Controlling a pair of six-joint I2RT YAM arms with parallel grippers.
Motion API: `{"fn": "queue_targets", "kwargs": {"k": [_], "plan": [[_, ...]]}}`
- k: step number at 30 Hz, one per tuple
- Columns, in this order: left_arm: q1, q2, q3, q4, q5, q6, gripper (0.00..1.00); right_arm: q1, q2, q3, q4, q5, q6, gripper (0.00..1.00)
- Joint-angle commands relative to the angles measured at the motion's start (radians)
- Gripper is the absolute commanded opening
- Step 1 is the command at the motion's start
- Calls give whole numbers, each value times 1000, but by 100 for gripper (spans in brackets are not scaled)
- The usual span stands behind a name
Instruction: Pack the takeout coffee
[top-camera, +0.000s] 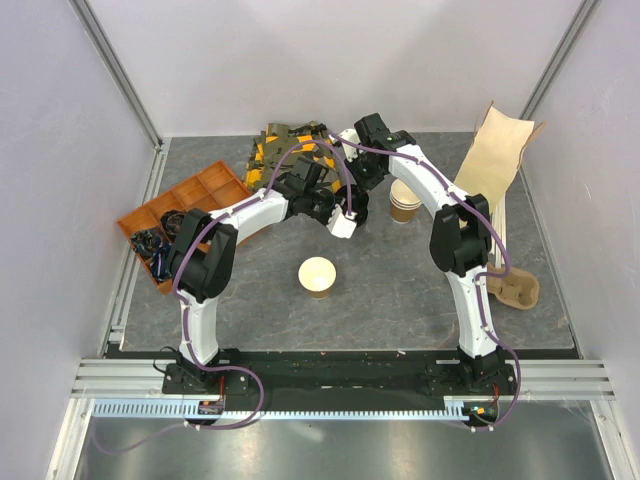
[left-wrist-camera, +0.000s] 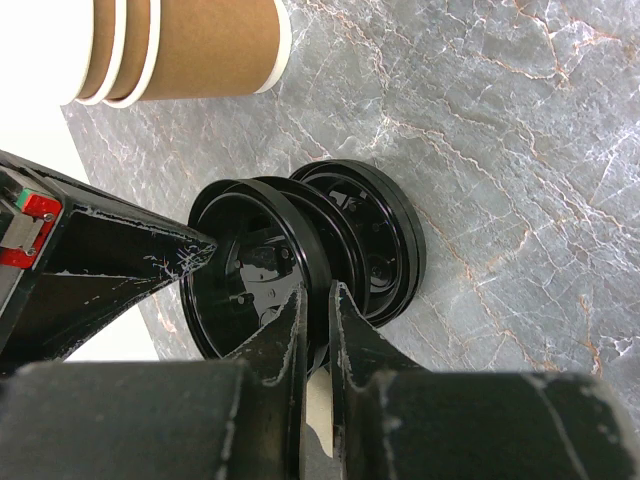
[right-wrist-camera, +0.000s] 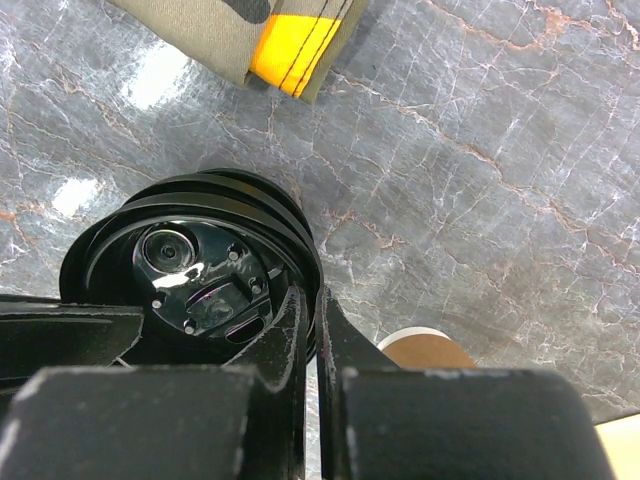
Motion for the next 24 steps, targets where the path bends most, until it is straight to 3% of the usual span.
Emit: {"fn": "queue_targets", "kwargs": {"k": [1,6,11,13,17,18,24], "plan": [[-8,9,44,12,3,20,2,3,13,41,-7,0,1,8],[-11,5,39,10,9,22,2,3,20,45,-8,2,2,17],[-14,8,38,10,8,23,2,2,21,45,-14,2,2,34],[-15,11,41,10,8,23,2,2,23,45,-16,3,1,45],[-17,2,41,13,5,22,2,2,15,57,-17,-1,2,56],[-17,-6,42,13,8,22,2,3,12,64,-20,-8,4,63],[-17,-128,-7,-33,57,14,2,2,-11,227,-43,-47,45,84]]}}
